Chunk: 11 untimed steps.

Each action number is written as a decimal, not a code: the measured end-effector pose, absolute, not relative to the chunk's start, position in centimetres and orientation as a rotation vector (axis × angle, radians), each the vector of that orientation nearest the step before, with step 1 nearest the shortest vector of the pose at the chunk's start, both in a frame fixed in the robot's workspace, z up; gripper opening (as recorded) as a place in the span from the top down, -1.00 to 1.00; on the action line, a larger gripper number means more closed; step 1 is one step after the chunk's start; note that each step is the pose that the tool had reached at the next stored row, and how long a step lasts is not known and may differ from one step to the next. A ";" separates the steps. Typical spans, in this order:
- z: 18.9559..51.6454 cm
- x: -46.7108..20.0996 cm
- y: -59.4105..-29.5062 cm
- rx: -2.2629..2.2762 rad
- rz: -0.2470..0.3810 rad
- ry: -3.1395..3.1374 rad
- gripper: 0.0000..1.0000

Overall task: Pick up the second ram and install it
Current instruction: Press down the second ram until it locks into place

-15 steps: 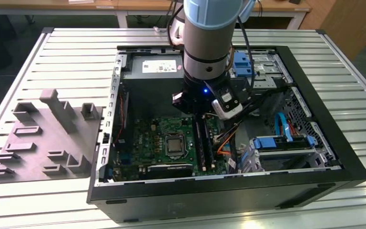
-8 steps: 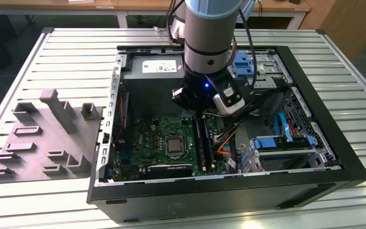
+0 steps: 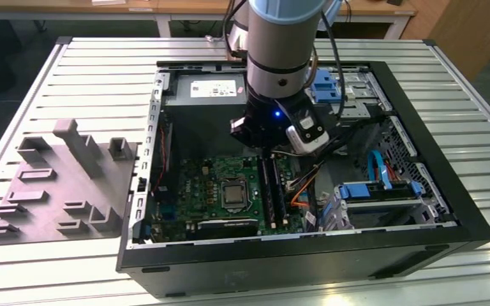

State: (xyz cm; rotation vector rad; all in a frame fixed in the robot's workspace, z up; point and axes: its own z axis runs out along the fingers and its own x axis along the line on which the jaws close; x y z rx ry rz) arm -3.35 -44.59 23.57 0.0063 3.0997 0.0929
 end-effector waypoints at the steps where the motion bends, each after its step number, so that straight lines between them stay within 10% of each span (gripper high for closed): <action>1: 23.6 -3.3 -44.9 0.006 0.093 3.100 0.80; 11: 23.6 -3.3 -48.2 0.006 0.093 3.101 0.80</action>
